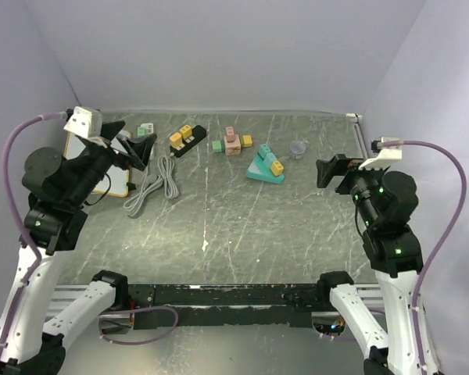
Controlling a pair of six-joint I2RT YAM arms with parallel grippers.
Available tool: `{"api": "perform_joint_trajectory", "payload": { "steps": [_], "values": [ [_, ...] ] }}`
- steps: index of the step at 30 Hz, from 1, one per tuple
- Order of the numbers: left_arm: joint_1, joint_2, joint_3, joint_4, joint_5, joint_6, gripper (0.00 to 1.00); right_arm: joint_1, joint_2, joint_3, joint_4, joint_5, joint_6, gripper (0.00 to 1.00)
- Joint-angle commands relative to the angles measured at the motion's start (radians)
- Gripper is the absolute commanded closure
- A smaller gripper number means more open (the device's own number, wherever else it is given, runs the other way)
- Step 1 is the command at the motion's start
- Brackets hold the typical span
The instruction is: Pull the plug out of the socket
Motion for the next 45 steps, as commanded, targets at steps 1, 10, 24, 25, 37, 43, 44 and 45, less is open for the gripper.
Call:
{"api": "perform_joint_trajectory", "payload": {
  "steps": [1, 10, 24, 25, 37, 43, 44, 45],
  "values": [
    [0.013, 0.027, -0.066, 0.111, -0.031, -0.034, 0.01, 0.017, 0.02, -0.086, 0.055, 0.073, 0.044, 0.0],
    [-0.017, 0.074, -0.227, 0.272, -0.103, -0.056, 0.0, 0.045, 0.064, -0.243, 0.05, 0.227, 0.217, 0.0],
    [-0.108, 0.115, -0.351, 0.461, -0.201, -0.057, 0.0, 0.067, 0.16, -0.547, 0.48, 0.002, 0.376, 0.0],
    [-0.111, 0.119, -0.353, 0.468, -0.206, -0.058, 0.0, 0.067, 0.185, -0.56, 0.522, -0.02, 0.394, 0.0],
    [-0.14, 0.141, -0.357, 0.518, -0.225, -0.057, 0.0, 0.074, 0.768, -0.257, 0.524, -0.091, 0.194, 0.02],
    [-0.154, 0.141, -0.357, 0.526, -0.236, -0.051, 0.0, 0.111, 1.059, 0.084, 0.27, -0.02, -0.013, 0.17],
    [-0.157, 0.143, -0.357, 0.527, -0.236, -0.05, 0.0, 0.121, 1.084, 0.121, 0.235, 0.012, -0.044, 0.19],
    [-0.159, 0.143, -0.358, 0.528, -0.236, -0.048, 0.0, 0.129, 1.102, 0.148, 0.208, 0.038, -0.068, 0.2]
  ]
}}
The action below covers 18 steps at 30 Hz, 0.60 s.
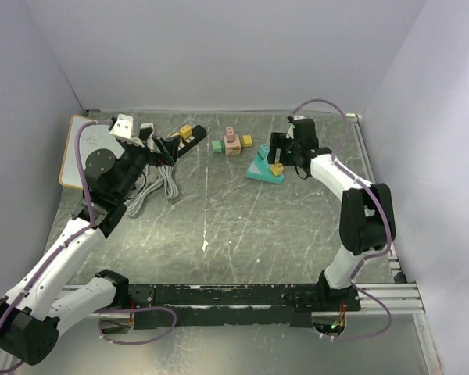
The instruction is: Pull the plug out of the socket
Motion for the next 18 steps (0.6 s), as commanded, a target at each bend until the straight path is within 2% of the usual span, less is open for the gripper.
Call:
{"api": "perform_joint_trajectory", "payload": {
  "steps": [1, 6, 12, 18],
  "values": [
    [-0.019, 0.001, -0.005, 0.054, -0.022, 0.011, 0.0, 0.044, 0.074, 0.127, -0.195, 0.11, -0.188, 0.22],
    [-0.027, 0.009, -0.006, 0.057, -0.015, 0.012, 0.0, 0.05, 0.125, 0.185, -0.275, 0.1, -0.28, 0.38],
    [-0.03, 0.019, -0.006, 0.054, -0.017, 0.013, 0.0, 0.054, 0.167, 0.215, -0.3, 0.109, -0.313, 0.46],
    [-0.032, 0.026, -0.006, 0.051, -0.018, 0.013, 0.0, 0.055, 0.202, 0.226, -0.271, 0.09, -0.3, 0.48]
  ]
}}
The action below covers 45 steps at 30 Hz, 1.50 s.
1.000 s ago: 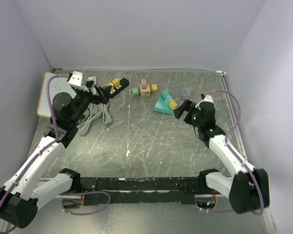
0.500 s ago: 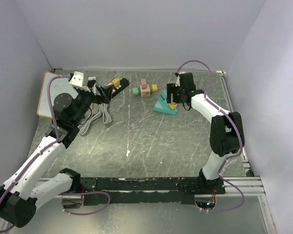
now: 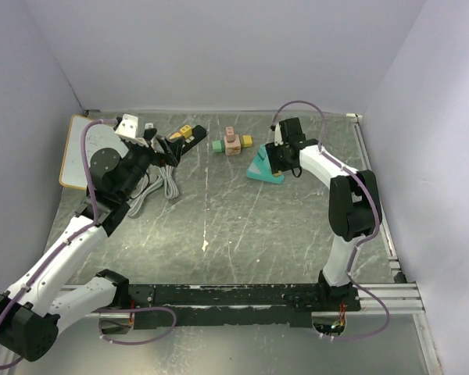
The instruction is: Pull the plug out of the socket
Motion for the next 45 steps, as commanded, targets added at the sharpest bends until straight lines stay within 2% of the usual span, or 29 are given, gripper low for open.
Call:
{"api": "perform_joint_trajectory", "payload": {
  "steps": [1, 4, 7, 10, 12, 14, 19, 22, 27, 31, 33, 39, 41, 45],
  "values": [
    [-0.009, 0.003, -0.005, 0.039, -0.012, 0.013, 0.0, 0.004, 0.021, 0.028, 0.011, -0.011, -0.008, 0.48],
    [-0.01, 0.005, -0.003, 0.036, -0.011, 0.011, 0.0, 0.008, 0.024, 0.022, 0.042, -0.021, 0.003, 0.5],
    [-0.01, 0.013, 0.004, 0.027, -0.008, 0.011, 0.0, 0.017, 0.03, 0.032, 0.036, -0.016, 0.025, 0.55],
    [-0.01, 0.024, 0.014, 0.011, -0.008, 0.005, 0.0, 0.037, 0.003, -0.011, 0.059, 0.001, 0.051, 0.64],
    [-0.012, 0.036, 0.023, -0.003, -0.005, -0.005, 0.01, 0.054, -0.03, -0.059, 0.081, 0.016, 0.079, 0.76],
    [-0.011, 0.047, 0.029, -0.013, -0.003, -0.022, 0.01, 0.077, -0.078, -0.11, 0.09, 0.025, 0.11, 0.81],
    [-0.042, 0.093, 0.046, -0.054, -0.004, -0.085, 0.01, 0.166, -0.246, -0.288, 0.136, 0.043, 0.212, 0.82],
    [-0.076, 0.159, 0.073, -0.099, 0.035, -0.142, 0.02, 0.193, -0.339, -0.404, 0.191, -0.061, 0.3, 0.82],
    [-0.098, 0.278, 0.086, -0.18, 0.233, -0.289, 0.01, 0.218, -0.448, -0.52, 0.218, -0.17, 0.341, 0.81],
    [-0.099, 0.265, -0.064, -0.169, 0.358, -0.419, 0.0, 0.254, -0.537, -0.597, 0.277, -0.238, 0.382, 0.81],
    [-0.101, 0.222, -0.152, -0.17, 0.377, -0.484, 0.0, 0.265, -0.555, -0.629, 0.322, -0.264, 0.412, 0.8],
    [-0.114, 0.13, -0.346, -0.188, 0.381, -0.644, 0.04, 0.312, -0.594, -0.762, 0.511, -0.197, 0.537, 0.81],
    [-0.117, 0.13, -0.377, -0.175, 0.399, -0.675, 0.05, 0.332, -0.604, -0.795, 0.567, -0.18, 0.576, 0.81],
    [-0.12, 0.186, -0.344, -0.198, 0.408, -0.665, 0.05, 0.357, -0.604, -0.822, 0.615, -0.175, 0.619, 0.81]
  ]
}}
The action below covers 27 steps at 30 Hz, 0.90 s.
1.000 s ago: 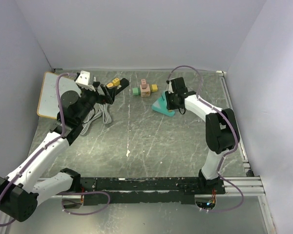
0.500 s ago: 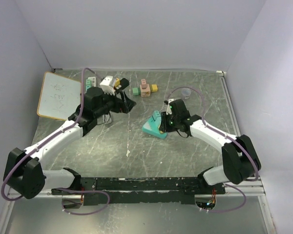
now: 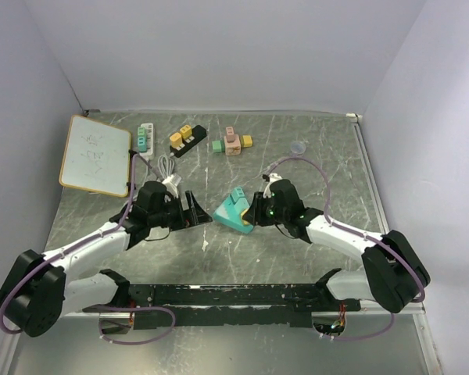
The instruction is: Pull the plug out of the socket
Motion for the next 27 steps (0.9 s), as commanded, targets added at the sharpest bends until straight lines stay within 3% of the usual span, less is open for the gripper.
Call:
{"api": "perform_joint_trajectory", "payload": {
  "steps": [1, 10, 15, 21, 27],
  "values": [
    [-0.011, 0.05, 0.04, 0.012, 0.05, -0.044, 0.05, 0.027, -0.013, -0.017, 0.139, -0.004, 0.078, 0.81],
    [-0.043, 0.176, 0.097, 0.059, 0.042, -0.038, 0.08, 0.047, -0.003, 0.002, 0.141, 0.004, 0.074, 0.81],
    [-0.043, 0.261, 0.175, 0.013, -0.028, -0.007, 0.19, 0.052, 0.008, 0.011, 0.135, 0.002, 0.066, 0.81],
    [-0.045, 0.346, 0.215, 0.065, 0.021, -0.016, 0.29, 0.052, 0.008, 0.014, 0.123, 0.004, 0.059, 0.81],
    [-0.063, 0.392, 0.228, 0.072, 0.028, -0.019, 0.29, 0.056, 0.009, 0.007, 0.128, 0.004, 0.065, 0.81]
  ]
}}
